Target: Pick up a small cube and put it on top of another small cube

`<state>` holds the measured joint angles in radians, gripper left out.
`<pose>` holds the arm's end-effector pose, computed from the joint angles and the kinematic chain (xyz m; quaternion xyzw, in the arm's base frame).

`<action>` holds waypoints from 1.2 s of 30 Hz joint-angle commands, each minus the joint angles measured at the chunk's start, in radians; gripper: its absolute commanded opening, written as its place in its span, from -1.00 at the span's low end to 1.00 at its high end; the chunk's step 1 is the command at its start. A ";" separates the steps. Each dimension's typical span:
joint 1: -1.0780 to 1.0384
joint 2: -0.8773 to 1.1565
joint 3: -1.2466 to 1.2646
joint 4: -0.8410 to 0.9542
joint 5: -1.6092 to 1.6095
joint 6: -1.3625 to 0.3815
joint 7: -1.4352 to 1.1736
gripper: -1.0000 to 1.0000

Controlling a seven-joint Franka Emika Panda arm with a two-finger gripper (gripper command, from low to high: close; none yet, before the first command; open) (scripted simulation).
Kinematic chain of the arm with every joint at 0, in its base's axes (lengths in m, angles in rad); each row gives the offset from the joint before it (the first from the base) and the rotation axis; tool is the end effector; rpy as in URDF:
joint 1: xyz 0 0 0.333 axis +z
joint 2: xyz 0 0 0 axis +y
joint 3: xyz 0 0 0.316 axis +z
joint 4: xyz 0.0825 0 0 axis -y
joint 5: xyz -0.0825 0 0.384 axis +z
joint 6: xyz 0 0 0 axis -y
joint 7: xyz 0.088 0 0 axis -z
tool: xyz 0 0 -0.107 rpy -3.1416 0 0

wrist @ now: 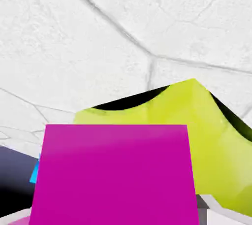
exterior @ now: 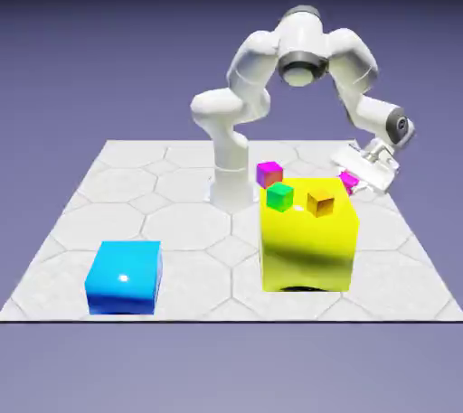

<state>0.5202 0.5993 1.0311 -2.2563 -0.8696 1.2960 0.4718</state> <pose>0.0784 0.4059 0.1949 0.5655 0.6311 -0.1153 0.5183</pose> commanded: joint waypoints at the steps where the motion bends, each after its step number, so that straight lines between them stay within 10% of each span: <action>1: 0.014 -0.036 -0.011 -0.012 0.029 0.019 -0.015 -1.00; 36: -0.248 -1.131 -0.391 -0.447 0.263 0.375 -0.555 -1.00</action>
<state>0.2720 -0.5319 0.6400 -2.7029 -0.6054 1.6701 -0.0834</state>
